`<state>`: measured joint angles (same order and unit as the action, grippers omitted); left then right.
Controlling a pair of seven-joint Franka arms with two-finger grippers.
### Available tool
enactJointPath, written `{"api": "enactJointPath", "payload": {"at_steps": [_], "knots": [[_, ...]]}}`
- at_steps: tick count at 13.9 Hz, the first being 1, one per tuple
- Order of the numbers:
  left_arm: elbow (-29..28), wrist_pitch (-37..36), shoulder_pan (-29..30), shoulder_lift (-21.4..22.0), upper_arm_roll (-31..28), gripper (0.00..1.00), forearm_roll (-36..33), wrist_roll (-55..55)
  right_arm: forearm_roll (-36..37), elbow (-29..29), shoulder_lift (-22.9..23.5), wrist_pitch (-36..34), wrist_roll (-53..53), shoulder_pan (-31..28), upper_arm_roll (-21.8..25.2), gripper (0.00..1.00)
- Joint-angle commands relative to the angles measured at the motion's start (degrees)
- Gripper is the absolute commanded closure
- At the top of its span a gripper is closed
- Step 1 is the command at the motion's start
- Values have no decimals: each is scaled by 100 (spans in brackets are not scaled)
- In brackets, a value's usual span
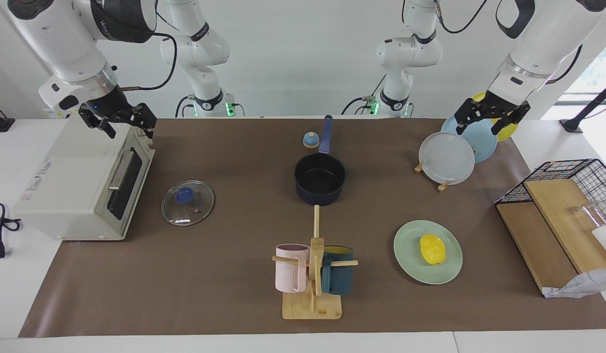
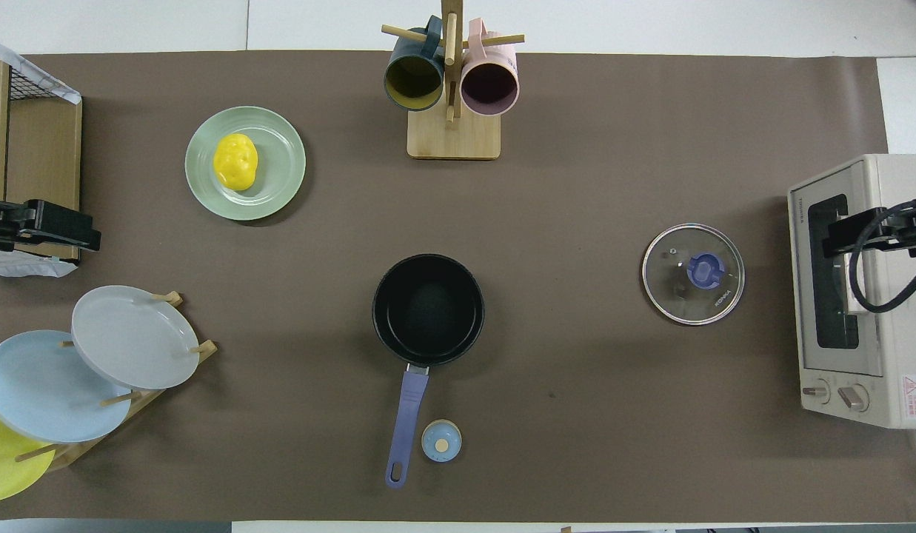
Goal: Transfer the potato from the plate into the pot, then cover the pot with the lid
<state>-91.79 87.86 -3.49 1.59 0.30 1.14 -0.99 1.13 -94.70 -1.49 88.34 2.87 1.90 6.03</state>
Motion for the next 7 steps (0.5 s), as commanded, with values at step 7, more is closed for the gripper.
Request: {"api": "enactJointPath", "payload": {"at_steps": [7], "knots": [[-128,617,-55,35,-13,0,62,46,-95,-49,-62,-54,-93,-50,-23,0]]}}
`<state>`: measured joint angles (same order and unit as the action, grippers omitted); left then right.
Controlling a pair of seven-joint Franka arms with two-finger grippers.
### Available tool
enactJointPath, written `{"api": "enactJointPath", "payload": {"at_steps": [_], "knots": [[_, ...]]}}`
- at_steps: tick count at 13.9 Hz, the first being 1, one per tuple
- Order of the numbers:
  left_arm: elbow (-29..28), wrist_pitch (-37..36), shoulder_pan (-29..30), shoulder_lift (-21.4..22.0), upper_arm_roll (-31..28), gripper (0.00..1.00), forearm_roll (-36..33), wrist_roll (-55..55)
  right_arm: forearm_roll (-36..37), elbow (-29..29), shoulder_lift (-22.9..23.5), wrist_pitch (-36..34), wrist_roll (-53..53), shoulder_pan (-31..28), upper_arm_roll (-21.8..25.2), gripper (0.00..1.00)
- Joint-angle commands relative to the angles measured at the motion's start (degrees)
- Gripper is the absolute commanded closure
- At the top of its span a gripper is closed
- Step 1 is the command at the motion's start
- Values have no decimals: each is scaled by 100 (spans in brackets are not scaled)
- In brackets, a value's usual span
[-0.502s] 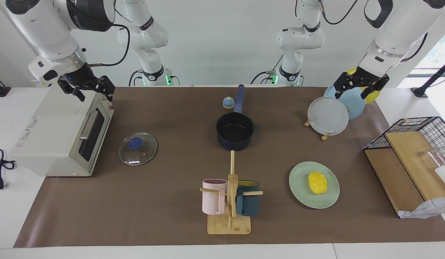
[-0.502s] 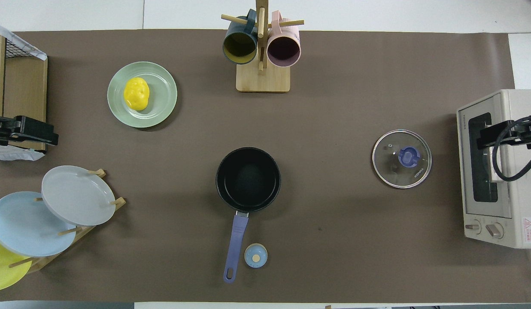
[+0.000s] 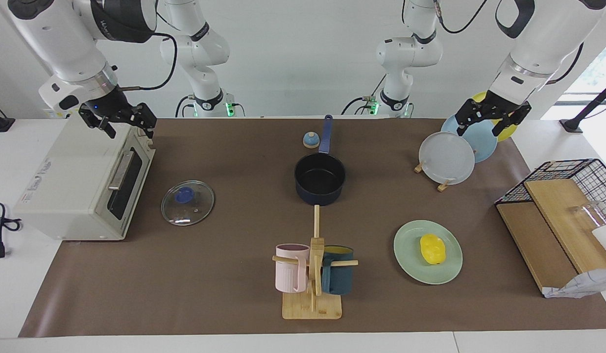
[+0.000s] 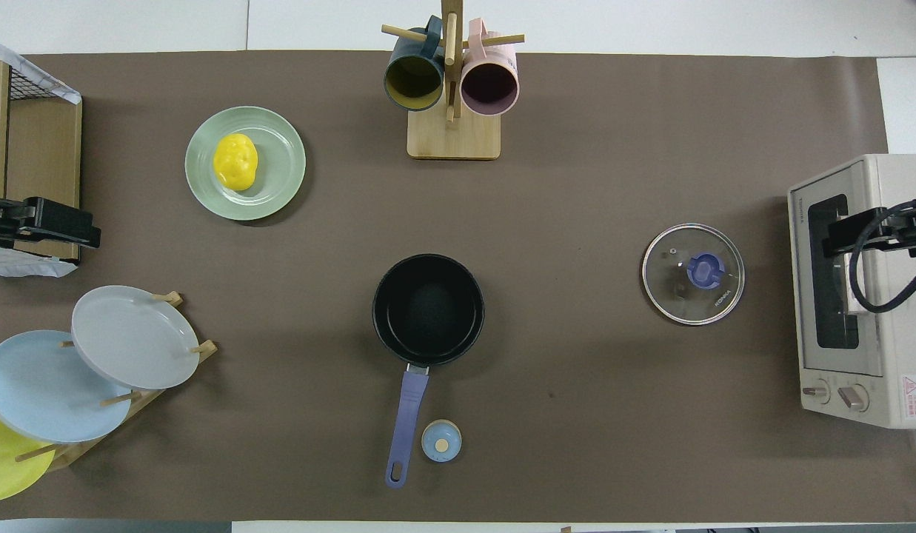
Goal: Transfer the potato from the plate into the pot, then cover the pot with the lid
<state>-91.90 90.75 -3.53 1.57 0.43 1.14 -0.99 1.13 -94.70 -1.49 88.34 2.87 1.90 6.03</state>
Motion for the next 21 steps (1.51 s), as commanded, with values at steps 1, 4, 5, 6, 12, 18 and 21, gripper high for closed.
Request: {"api": "enactJointPath", "payload": {"at_steps": [1,4,5,6,12,18,21], "knots": [[-109,382,-60,19,-25,0,62,64,-95,-49,-62,-54,-93,-50,-23,0],[-109,312,-60,19,-25,0,62,64,-95,-49,-62,-54,-93,-50,-23,0],[-118,286,-60,27,-16,0,62,64,-87,-49,-62,-54,-93,-50,-23,0],[-118,294,-60,36,-25,0,62,64,-95,-49,-62,-54,-93,-50,-23,0],[1003,146,-7,-1347,-34,0,289,73,-86,-49,-62,-54,-93,-50,-23,0],[1964,1505,-33,-3319,-16,0,457,64,-95,-49,-62,-54,-93,-50,-23,0],[2123,2042,-33,-3874,62,0,422,-6,-95,-49,-62,-54,-93,-50,-23,0]]}}
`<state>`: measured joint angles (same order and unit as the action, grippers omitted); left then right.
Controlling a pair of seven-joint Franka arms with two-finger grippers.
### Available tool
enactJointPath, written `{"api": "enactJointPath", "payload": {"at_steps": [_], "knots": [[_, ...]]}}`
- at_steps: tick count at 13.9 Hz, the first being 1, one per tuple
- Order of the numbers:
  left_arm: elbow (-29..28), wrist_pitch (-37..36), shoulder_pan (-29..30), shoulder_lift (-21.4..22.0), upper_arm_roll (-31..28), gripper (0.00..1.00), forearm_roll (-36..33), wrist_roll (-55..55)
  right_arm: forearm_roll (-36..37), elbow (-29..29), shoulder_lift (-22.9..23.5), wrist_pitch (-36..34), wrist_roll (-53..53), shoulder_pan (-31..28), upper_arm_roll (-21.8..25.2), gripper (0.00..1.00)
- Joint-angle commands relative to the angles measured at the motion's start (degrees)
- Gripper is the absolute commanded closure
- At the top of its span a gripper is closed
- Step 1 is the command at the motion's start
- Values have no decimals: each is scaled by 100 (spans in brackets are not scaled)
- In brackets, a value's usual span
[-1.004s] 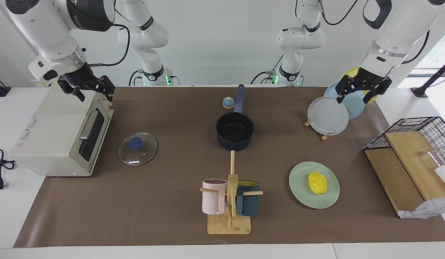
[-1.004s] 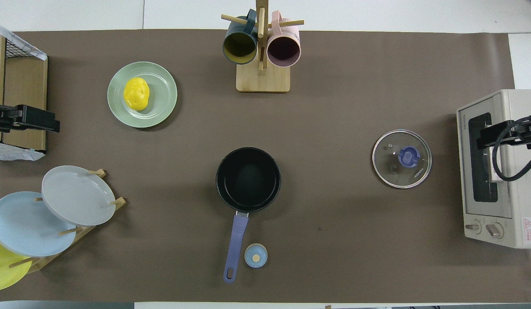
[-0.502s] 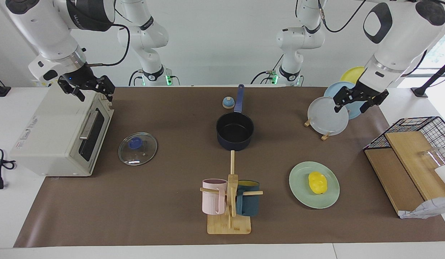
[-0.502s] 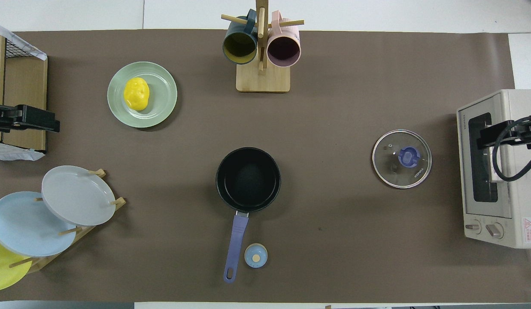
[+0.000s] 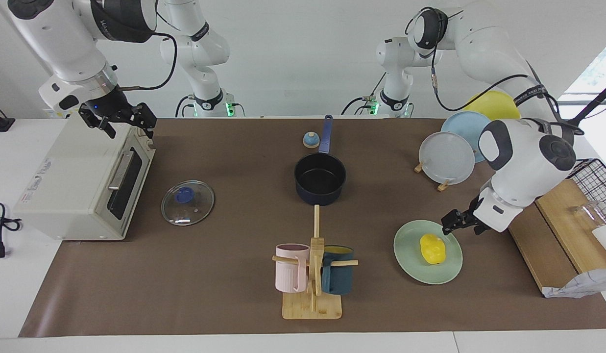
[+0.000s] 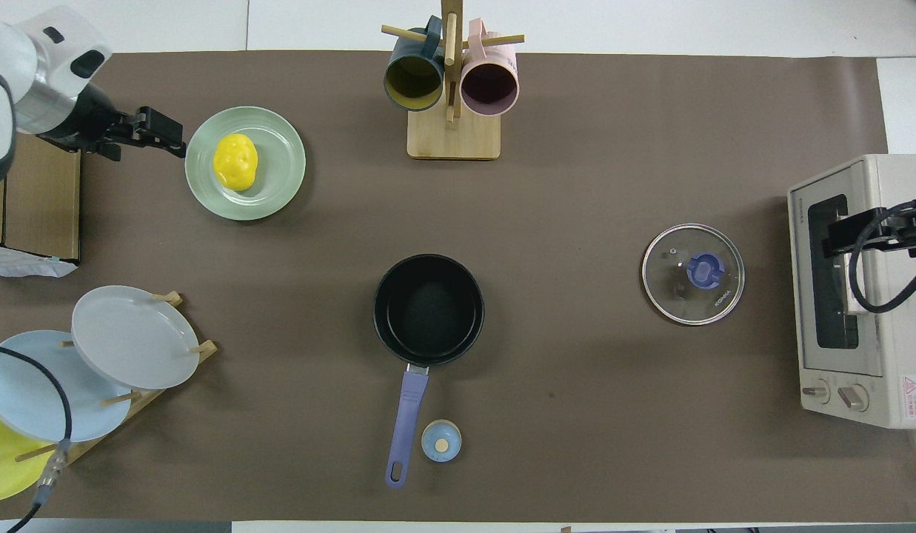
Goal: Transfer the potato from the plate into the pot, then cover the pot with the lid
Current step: 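Reach the left gripper down to the yellow potato on the plate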
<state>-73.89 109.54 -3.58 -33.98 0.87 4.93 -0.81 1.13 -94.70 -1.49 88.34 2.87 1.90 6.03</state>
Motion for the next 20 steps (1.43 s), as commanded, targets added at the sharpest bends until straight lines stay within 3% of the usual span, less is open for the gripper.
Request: {"api": "enactJointPath", "payload": {"at_steps": [1,8,11,16,18,19,20], "knots": [[305,217,-63,-398,27,0,26,-34,-95,-49,-62,-54,-93,-50,-23,0],[-415,1007,-231,-329,27,0,-388,-384,-95,-49,-62,-54,-93,-50,-23,0],[-1143,1753,-231,-110,36,0,-370,-394,-87,-49,-62,-54,-93,-50,-23,0],[-1207,1686,-231,-74,36,0,-370,-385,-87,-49,-62,-45,-93,-50,-23,0],[-1207,1598,-239,-56,36,12,-370,-385,-87,-49,-62,-1,-111,-50,-23,0],[-1207,1589,-257,-47,36,25,-370,-377,-95,-49,-62,8,-111,-50,-23,0],[-1207,1571,-283,-47,36,44,-361,-376,-104,-49,-62,17,-76,-58,-23,0]]}}
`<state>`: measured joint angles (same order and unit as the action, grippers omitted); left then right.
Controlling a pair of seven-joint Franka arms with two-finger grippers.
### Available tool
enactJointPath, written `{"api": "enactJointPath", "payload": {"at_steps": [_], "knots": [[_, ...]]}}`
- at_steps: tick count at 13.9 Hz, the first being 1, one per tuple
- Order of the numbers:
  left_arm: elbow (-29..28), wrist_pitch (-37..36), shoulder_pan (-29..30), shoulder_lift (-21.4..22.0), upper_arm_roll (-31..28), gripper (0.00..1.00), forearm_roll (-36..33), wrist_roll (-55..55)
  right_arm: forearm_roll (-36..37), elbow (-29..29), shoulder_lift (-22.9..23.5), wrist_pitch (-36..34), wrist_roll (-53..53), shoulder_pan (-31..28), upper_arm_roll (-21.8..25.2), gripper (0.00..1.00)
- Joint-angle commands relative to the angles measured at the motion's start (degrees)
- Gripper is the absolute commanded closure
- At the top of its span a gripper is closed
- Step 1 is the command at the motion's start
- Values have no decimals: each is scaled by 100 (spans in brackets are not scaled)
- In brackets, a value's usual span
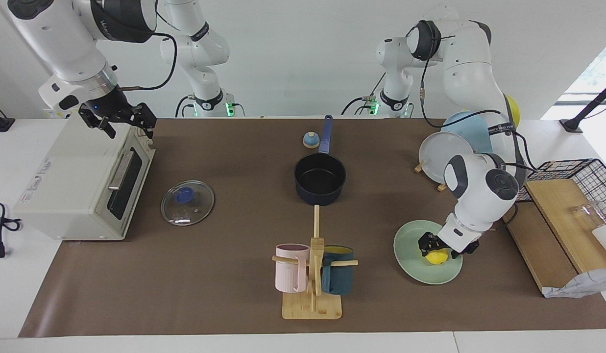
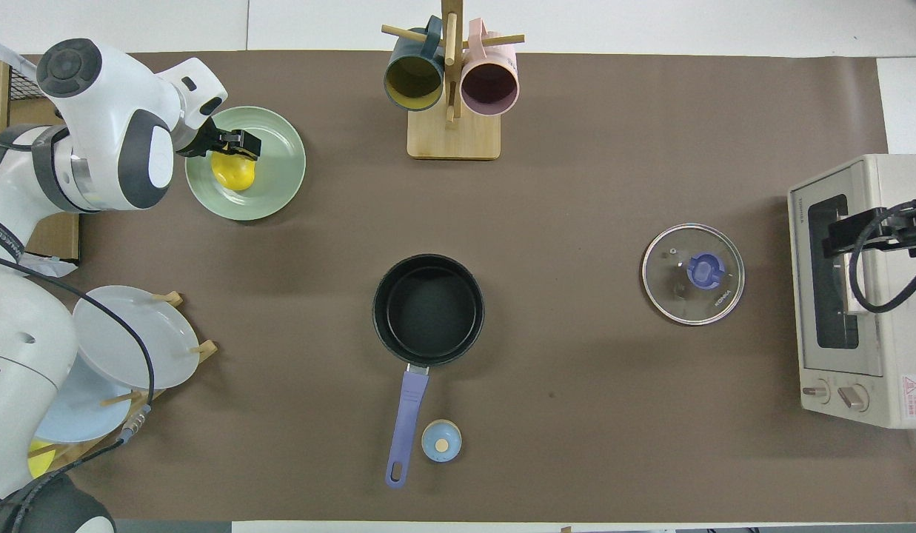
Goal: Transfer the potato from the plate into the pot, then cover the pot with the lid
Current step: 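Reach the left gripper down to the yellow potato on the plate, then grasp and lift the potato with the left gripper while the right gripper reaches the lid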
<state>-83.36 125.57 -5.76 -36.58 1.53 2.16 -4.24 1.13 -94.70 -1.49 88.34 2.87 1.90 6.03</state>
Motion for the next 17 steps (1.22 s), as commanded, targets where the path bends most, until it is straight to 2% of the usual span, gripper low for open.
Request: {"api": "enactJointPath", "payload": {"at_steps": [1,2,3,5,7,9,11,14,17], "knots": [[-234,-128,-65,213,-30,71,-84,-24,-104,-83,-62,25,29,2,-41,0],[-181,-259,-74,213,-30,93,-58,19,-104,-205,-105,147,378,29,-102,0],[-137,-304,-144,213,-39,100,-41,115,-104,-442,-175,592,494,99,-207,0],[177,-732,-153,291,-39,100,12,378,-87,-690,-54,1070,495,161,-225,0],[556,-1768,-197,633,-39,100,301,764,-69,-664,341,1377,522,179,-234,0],[505,-2079,-529,1404,-39,100,320,1519,-51,-681,684,1799,522,380,-234,0],[356,-2666,-915,1924,-30,100,346,2222,-43,-856,869,2159,531,469,-234,0],[-721,-2495,-1864,2610,-30,100,408,3304,-51,-1383,826,2590,557,759,-234,0],[-2258,-979,-2620,3208,-30,100,408,3867,-25,-1709,791,2820,1003,697,-234,0]]}}
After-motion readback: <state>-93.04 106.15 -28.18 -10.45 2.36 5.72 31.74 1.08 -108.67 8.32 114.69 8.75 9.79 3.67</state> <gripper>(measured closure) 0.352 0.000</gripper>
